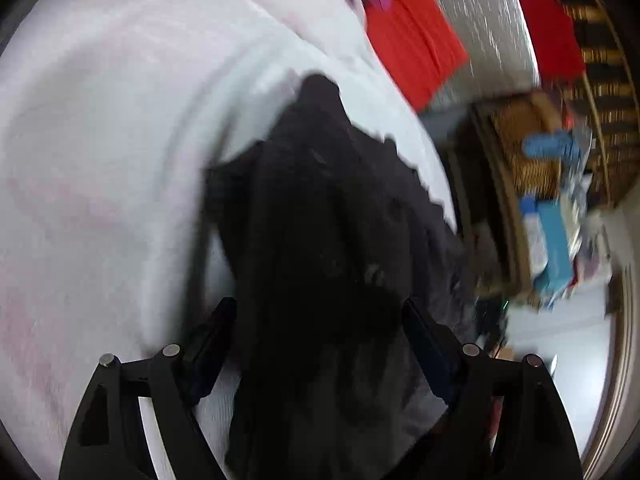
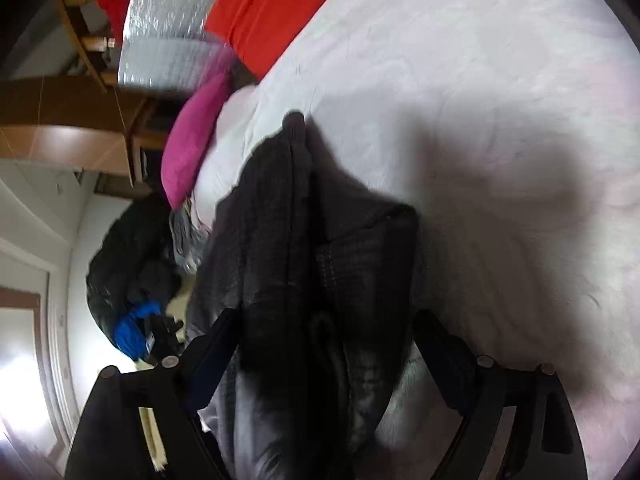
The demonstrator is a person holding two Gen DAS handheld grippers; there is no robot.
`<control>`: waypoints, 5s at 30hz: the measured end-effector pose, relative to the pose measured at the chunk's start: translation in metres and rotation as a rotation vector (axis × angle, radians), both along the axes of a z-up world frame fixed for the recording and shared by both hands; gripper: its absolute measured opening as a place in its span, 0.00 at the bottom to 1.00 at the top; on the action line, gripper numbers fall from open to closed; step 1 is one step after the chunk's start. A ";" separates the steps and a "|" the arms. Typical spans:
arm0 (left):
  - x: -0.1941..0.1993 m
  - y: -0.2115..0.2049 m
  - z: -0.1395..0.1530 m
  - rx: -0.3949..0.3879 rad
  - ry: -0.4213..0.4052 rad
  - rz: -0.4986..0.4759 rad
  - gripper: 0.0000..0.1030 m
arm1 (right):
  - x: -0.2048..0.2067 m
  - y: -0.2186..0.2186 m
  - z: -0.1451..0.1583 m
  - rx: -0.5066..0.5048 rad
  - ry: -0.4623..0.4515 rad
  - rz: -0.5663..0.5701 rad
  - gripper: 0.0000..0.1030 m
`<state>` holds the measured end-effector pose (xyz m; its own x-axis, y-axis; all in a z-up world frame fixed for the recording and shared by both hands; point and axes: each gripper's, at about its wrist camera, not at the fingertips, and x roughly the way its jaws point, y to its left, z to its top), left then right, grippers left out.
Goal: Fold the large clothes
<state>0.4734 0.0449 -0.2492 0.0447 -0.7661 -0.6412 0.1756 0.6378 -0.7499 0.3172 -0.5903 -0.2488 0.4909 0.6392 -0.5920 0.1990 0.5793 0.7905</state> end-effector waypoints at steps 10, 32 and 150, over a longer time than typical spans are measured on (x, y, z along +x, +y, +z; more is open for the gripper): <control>-0.011 -0.052 -0.003 0.022 -0.037 -0.162 0.92 | 0.026 0.036 -0.008 0.172 -0.059 0.139 0.97; -0.055 -0.087 0.072 -0.047 -0.208 -0.143 0.35 | -0.019 0.112 0.051 -0.184 -0.032 0.069 0.41; -0.145 -0.116 0.059 0.748 -0.641 0.221 0.77 | -0.063 0.241 0.092 -0.900 -0.193 -0.103 0.71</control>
